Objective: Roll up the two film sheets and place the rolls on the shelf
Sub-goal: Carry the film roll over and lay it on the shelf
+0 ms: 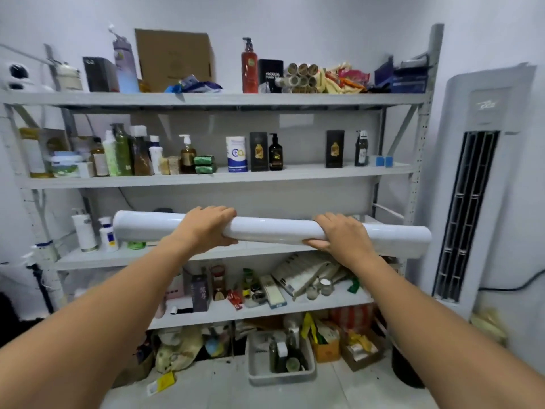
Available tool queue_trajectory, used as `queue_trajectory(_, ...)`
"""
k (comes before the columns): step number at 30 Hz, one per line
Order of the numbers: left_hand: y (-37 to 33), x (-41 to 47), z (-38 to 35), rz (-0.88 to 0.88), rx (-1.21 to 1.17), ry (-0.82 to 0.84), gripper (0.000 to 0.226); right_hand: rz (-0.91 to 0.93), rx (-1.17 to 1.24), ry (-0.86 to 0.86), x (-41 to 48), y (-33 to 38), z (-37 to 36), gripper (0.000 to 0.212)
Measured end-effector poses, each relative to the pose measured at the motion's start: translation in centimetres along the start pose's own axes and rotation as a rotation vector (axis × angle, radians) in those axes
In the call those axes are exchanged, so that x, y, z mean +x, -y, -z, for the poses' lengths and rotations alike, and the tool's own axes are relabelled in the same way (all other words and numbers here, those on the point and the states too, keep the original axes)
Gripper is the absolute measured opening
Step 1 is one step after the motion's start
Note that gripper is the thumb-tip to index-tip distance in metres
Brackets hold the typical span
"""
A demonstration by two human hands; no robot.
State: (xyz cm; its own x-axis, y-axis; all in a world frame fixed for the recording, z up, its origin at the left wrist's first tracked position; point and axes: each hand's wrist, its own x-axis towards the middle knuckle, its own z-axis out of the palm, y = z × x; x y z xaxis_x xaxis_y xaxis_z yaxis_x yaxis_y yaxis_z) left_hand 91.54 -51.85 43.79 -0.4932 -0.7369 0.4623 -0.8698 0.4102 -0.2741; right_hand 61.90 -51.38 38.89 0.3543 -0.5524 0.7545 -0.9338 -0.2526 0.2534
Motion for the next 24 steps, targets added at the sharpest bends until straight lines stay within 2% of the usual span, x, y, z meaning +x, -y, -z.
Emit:
queue_trajectory(6,4.2,5.0,-5.6,-0.013,-0.030,-0.017,0.038,-0.008,-0.018,0.056,4.4,-0.7,-7.0,0.055)
queue_trajectory(16,13.3,17.5,-18.2,0.037,-0.072,0.025,0.038,-0.011,-0.034,0.088,15.0,-3.3,-22.9,0.046)
queue_trajectory(24,16.1,27.3,-25.4,0.027,-0.084,0.020,0.040,-0.081,-0.070,0.129,19.5,-7.6,-32.3,0.047)
